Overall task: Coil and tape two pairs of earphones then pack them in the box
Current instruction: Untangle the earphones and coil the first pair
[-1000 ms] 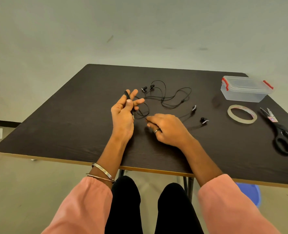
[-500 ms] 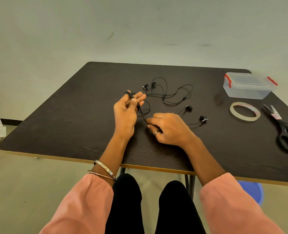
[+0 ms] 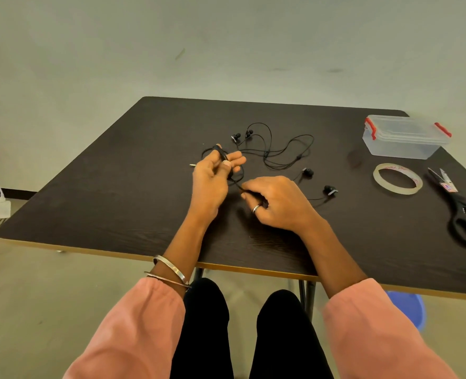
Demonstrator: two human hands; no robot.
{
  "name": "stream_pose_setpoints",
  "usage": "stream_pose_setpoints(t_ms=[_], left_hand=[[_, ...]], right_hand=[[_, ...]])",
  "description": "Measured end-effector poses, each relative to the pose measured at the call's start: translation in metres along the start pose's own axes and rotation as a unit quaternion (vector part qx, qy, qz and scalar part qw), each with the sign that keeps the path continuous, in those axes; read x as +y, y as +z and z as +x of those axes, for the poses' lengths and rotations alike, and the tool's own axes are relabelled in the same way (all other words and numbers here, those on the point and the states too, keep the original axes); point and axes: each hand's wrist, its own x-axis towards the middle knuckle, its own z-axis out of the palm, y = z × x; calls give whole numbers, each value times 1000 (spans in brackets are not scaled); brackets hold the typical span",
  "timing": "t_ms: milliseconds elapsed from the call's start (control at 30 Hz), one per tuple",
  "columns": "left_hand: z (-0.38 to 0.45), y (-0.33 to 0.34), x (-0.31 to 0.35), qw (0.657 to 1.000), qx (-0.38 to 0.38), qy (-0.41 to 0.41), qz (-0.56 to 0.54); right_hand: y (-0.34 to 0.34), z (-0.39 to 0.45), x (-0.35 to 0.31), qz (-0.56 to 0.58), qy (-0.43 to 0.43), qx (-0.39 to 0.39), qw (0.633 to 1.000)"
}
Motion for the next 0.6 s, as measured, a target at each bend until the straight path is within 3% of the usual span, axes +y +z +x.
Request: stream_pose_setpoints(t_ms=[133, 233, 333, 433, 600], left_hand=[[-7, 5, -2, 974, -145, 34, 171], [-14, 7, 3, 958, -223, 17, 178], [-17, 8, 6, 950, -249, 9, 187], [-19, 8, 10, 951, -275, -19, 139], [-18, 5, 15, 939, -326, -100, -49]], right_hand=[[-9, 0, 11, 83, 63, 112, 988], [-18, 0, 19, 141, 114, 179, 967], [-29, -1, 26, 219, 152, 248, 931], [-34, -1, 33, 254, 199, 284, 903], [-30, 2, 32, 238, 213, 260, 911]])
